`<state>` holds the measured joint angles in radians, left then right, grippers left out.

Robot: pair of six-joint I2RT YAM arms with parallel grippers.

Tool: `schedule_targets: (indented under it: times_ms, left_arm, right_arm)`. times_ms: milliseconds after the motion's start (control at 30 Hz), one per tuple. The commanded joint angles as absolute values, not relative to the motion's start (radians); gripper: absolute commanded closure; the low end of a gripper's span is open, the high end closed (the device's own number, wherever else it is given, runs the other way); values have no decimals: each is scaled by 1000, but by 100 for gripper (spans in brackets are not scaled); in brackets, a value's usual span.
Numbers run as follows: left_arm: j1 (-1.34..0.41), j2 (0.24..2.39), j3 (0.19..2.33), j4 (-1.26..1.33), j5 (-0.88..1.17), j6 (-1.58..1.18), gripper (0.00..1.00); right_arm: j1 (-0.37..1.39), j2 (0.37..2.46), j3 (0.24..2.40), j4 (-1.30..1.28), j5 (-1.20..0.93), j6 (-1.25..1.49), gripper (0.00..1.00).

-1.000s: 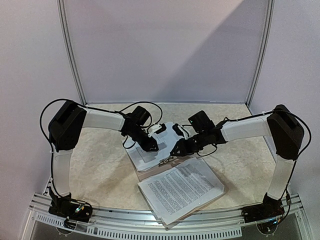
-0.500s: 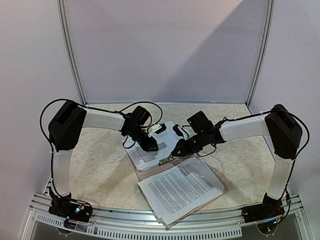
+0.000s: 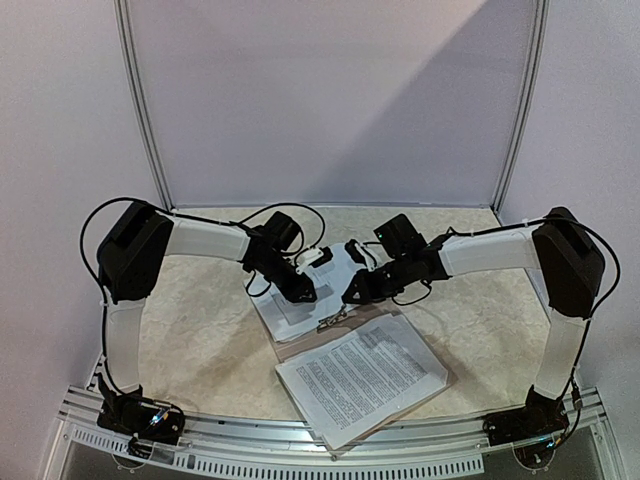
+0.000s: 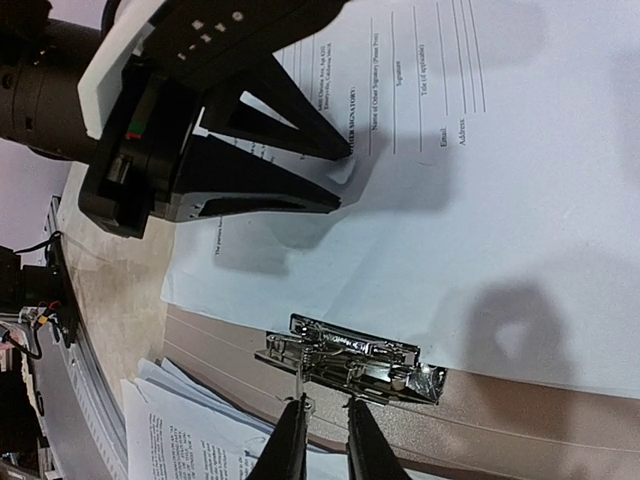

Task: Put the files into the folder
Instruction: Clamp the file and folder together.

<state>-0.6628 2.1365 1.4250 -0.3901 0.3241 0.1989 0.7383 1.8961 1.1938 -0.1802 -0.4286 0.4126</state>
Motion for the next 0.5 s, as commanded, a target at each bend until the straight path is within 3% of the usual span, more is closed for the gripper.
schedule_targets:
  times_ms: [0, 167, 467]
  left_arm:
    - [-678, 2203, 1401, -518, 308, 205, 70]
    - [-678, 2203, 1401, -518, 308, 206, 70]
    - [-678, 2202, 1404, -520, 308, 208, 70]
  right_arm:
    - [734, 1908, 1193, -201, -457, 403, 83]
    - [745, 1875, 1189, -186, -469, 404, 81]
    - [757, 1898, 1200, -212, -451, 399, 87]
